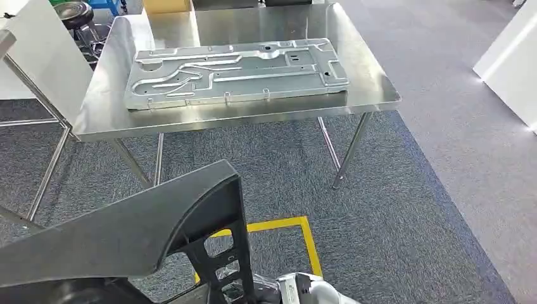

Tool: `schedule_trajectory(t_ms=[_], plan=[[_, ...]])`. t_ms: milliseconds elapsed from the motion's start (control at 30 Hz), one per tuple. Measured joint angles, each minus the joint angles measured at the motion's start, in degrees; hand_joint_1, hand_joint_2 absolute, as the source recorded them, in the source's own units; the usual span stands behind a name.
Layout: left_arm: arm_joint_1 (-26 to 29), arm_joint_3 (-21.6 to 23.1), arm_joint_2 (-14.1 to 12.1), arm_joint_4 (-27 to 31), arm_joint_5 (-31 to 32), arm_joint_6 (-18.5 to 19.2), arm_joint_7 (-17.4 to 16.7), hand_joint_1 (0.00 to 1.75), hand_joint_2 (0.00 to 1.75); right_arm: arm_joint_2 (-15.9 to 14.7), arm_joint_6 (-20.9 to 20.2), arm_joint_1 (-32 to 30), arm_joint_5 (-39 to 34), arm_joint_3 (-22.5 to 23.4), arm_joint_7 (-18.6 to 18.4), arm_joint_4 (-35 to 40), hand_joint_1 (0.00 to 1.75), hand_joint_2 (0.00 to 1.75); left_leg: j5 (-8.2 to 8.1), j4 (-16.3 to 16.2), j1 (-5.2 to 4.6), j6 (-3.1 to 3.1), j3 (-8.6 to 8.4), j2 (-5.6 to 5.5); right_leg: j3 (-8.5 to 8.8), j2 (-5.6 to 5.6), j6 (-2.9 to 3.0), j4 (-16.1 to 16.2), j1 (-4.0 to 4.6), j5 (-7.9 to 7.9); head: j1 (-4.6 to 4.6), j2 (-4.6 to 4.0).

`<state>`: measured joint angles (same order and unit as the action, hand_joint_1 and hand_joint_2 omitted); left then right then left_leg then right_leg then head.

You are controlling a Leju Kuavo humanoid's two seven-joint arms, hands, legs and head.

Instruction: Take the parts from the cabinet and place them on the table.

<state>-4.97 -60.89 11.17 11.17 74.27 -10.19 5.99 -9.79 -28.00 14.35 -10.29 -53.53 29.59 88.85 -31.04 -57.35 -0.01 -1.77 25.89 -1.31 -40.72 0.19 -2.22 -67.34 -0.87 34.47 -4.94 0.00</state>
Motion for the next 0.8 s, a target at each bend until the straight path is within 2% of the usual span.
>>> schedule_trajectory(t_ms=[33, 67, 100, 133, 167, 200, 233, 267, 300, 333, 367, 400, 433, 467, 500, 533, 567, 600, 633, 667, 700, 733, 767, 800], plan=[[0.01, -0.07, 0.00, 0.00, -0.04, 0.00, 0.02, 0.00, 1.75, 0.00, -0.05, -0.07, 0.02, 0.00, -0.02, -0.02, 1.75, 1.75, -1.00, 0.10, 0.00, 0.14, -0.74, 0.03, 0.23, -0.03, 0.18, 4.01, 0.04, -5.97, 0.00, 0.00], [0.05, -0.24, 0.02, -0.02, -0.22, 0.02, 0.11, 0.00, 1.75, -0.02, -0.13, -0.37, 0.07, -0.02, -0.04, -0.15, 1.75, 1.75, -1.96, -0.22, -0.16, 0.31, -1.99, 0.01, -0.24, -0.13, 0.55, 7.10, 0.19, -13.06, 0.00, 0.00], [-0.06, -0.37, 0.02, -0.02, -0.35, 0.04, 0.15, 0.00, 1.75, 0.00, -0.13, -0.47, 0.07, -0.04, -0.07, -0.31, 1.75, 1.75, -2.77, 0.19, -0.38, 0.73, -2.29, -0.34, 0.20, -0.27, 1.06, 6.63, 0.41, -12.49, 0.07, 0.00], [-0.07, -0.44, 0.02, -0.02, -0.44, 0.02, 0.20, 0.00, 1.75, 0.18, -0.11, -0.46, 0.07, -0.04, -0.04, -0.24, 1.75, 1.75, -3.52, 1.19, -0.40, 1.14, -3.45, -0.13, 0.81, -0.04, 1.46, 6.72, 0.56, -12.36, 0.02, 0.00], [-0.02, -0.50, -0.02, 0.00, -0.44, 0.02, 0.31, 0.00, 1.75, 0.35, -0.11, -0.30, 0.07, -0.04, -0.04, -0.24, 1.75, 1.75, -2.59, 0.41, -0.42, 1.62, -4.14, -0.11, 1.46, 0.09, 1.95, 7.20, 0.33, -11.86, 0.02, 0.00], [-0.23, -0.59, -0.02, 0.00, -0.39, 0.04, 0.31, 0.00, 1.75, 0.53, -0.13, -0.22, 0.07, -0.04, -0.04, -0.24, 1.75, 1.75, -1.97, -0.71, -0.43, 1.97, -4.14, -0.13, 2.46, 0.27, 2.50, 7.37, 0.34, -11.48, 0.02, 0.00], [-0.42, -0.59, -0.07, 0.00, -0.31, 0.06, 0.31, 0.00, 1.75, 0.72, -0.13, -0.37, 0.07, -0.02, -0.04, -0.24, 1.75, 1.75, -1.56, -3.14, -0.23, 2.24, -3.05, 0.15, 3.45, 0.30, 2.82, 7.84, 0.23, -10.94, 0.02, 0.00], [-0.43, -0.59, -0.07, 0.00, -0.20, 0.07, 0.31, 0.00, 1.75, 0.72, -0.15, -0.35, 0.07, -0.02, -0.07, -0.33, 1.75, 1.75, -0.90, -6.78, -0.18, 2.47, -1.19, 0.38, 4.35, 0.12, 3.29, 7.93, 0.22, -10.36, 0.02, 0.00], [-0.46, -0.59, -0.04, 0.00, -0.13, 0.09, 0.31, 0.00, 1.75, 0.81, -0.18, -0.32, 0.07, -0.04, -0.07, -0.37, 1.75, 1.75, -1.57, -10.91, -0.13, 2.74, 1.71, 0.47, 5.21, 0.07, 3.47, 8.05, 0.22, -9.69, 0.02, 0.00], [-0.40, -0.59, -0.04, 0.00, -0.06, 0.11, 0.31, 0.00, 1.75, 0.81, -0.20, -0.32, 0.07, -0.04, -0.07, -0.42, 1.75, 1.75, -3.64, -14.43, 0.00, 3.16, 4.64, 0.53, 6.00, 0.08, 3.54, 8.14, 0.22, -8.93, 0.00, 0.00], [-0.30, -0.61, -0.04, 0.00, -0.04, 0.15, 0.28, 0.00, 1.75, 0.81, -0.20, -0.32, 0.07, -0.04, -0.07, -0.44, 1.75, 1.75, -6.60, -16.69, 0.11, 3.35, 7.17, 0.59, 6.84, 0.12, 3.58, 8.14, 0.22, -8.17, 0.02, 0.00], [-0.17, -0.61, -0.04, 0.00, 0.00, 0.17, 0.31, 0.00, 1.75, 0.81, -0.20, -0.34, 0.07, -0.04, -0.07, -0.46, 1.75, 1.75, -8.75, -17.32, 0.17, 3.28, 8.94, 0.64, 7.69, 0.21, 3.60, 8.14, 0.22, -7.49, 0.02, 0.00], [-0.18, -0.66, -0.04, 0.00, -0.07, 0.20, 0.31, 0.00, 1.75, 0.81, -0.20, -0.34, 0.07, -0.04, -0.07, -0.48, 1.75, 1.75, -9.36, -16.11, 0.22, 3.31, 10.12, 0.71, 8.75, 0.26, 3.59, 8.14, 0.22, -6.67, 0.02, 0.00], [-0.22, -0.66, -0.07, 0.00, 0.00, 0.20, 0.31, 0.00, 1.75, 0.81, -0.20, -0.33, 0.07, -0.04, -0.07, -0.55, 1.75, 1.75, -8.51, -14.12, 0.21, 3.24, 10.28, 0.75, 9.55, 0.26, 3.54, 8.15, 0.23, -6.11, 0.02, 0.00], [-0.16, -0.66, -0.07, 0.00, 0.04, 0.20, 0.28, 0.00, 1.75, 0.83, -0.22, -0.33, 0.07, -0.04, -0.07, -0.59, 1.75, 1.75, -4.94, -9.85, 0.17, 2.83, 9.93, 0.78, 10.68, 0.24, 3.49, 8.15, 0.29, -5.30, 0.02, 0.00], [-0.11, -0.66, -0.07, 0.00, 0.11, 0.20, 0.24, 0.00, 1.75, 0.85, -0.20, -0.30, 0.07, -0.04, -0.07, -0.59, 1.75, 1.75, -0.30, -5.64, 0.00, 2.30, 9.39, 0.84, 11.50, 0.17, 3.42, 8.21, 0.38, -4.65, 0.02, 0.00], [0.09, -0.66, -0.13, 0.00, 0.18, 0.20, 0.17, 0.00, 1.75, 0.90, -0.22, -0.29, 0.07, -0.02, -0.07, -0.59, 1.75, 1.75, 5.48, -2.75, -0.28, 1.70, 8.92, 1.06, 11.97, 0.12, 3.36, 8.33, 0.35, -4.09, 0.02, 0.00], [0.20, -0.66, -0.20, 0.00, 0.20, 0.22, 0.09, 0.00, 1.75, 0.92, -0.28, -0.35, 0.09, -0.04, -0.07, -0.81, 1.75, 1.75, 4.81, -2.73, -0.62, 1.56, 9.13, 1.07, 12.66, 0.51, 2.91, 8.11, 0.54, -3.55, -0.02, 0.00], [0.12, -0.68, -0.22, 0.00, 0.13, 0.20, 0.09, 0.00, 1.75, 0.96, -0.33, -0.30, 0.07, -0.04, -0.02, -0.85, 1.75, 1.75, 4.03, -2.77, -0.70, 1.44, 8.58, 0.91, 12.96, 0.54, 2.41, 8.37, 0.43, -2.92, 0.04, 0.00], [0.06, -0.68, -0.26, 0.00, 0.13, 0.17, -0.11, 0.00, 1.75, 1.01, -0.51, -0.22, 0.09, -0.04, 0.00, -0.85, 1.75, 1.75, 4.89, -1.75, -0.67, 0.99, 7.92, 0.78, 13.76, 0.52, 2.17, 7.36, 0.43, -3.45, 0.00, 0.00], [-0.08, -0.68, -0.28, 0.00, -0.02, 0.13, -0.22, 0.00, 1.75, 1.12, -0.81, 0.02, 0.09, -0.04, 0.11, -0.85, 1.75, 1.75, 4.56, -1.49, -0.56, 0.64, 7.22, 0.77, 13.71, 0.49, 1.86, 6.76, 0.46, -4.08, 0.02, 0.00], [-0.38, -0.68, -0.26, 0.00, -0.20, 0.09, -0.24, 0.00, 1.75, 1.29, -1.01, 0.40, 0.07, -0.04, 0.20, -0.85, 1.75, 1.75, 4.87, -0.88, -0.27, 0.34, 5.69, 0.68, 13.28, 0.30, 1.77, 5.89, 0.77, -3.77, 0.02, 0.00], [-0.49, -0.70, -0.18, 0.00, -0.44, 0.07, -0.22, 0.00, 1.75, 1.38, -1.12, 0.57, 0.09, -0.04, 0.22, -0.85, 1.75, 1.75, 4.70, -0.41, -0.23, 0.15, 4.95, 0.75, 12.73, -0.02, 1.69, 4.17, 0.66, -3.74, 0.02, 0.00], [-0.59, -0.74, -0.17, 0.00, -0.68, 0.00, -0.22, 0.00, 1.75, 1.53, -1.23, 0.76, 0.04, -0.04, 0.33, -0.85, 1.75, 1.75, 4.41, -0.18, -0.16, -0.19, 4.56, 0.79, 10.71, -0.01, 1.55, 1.20, 0.63, -3.09, 0.04, 0.00]])
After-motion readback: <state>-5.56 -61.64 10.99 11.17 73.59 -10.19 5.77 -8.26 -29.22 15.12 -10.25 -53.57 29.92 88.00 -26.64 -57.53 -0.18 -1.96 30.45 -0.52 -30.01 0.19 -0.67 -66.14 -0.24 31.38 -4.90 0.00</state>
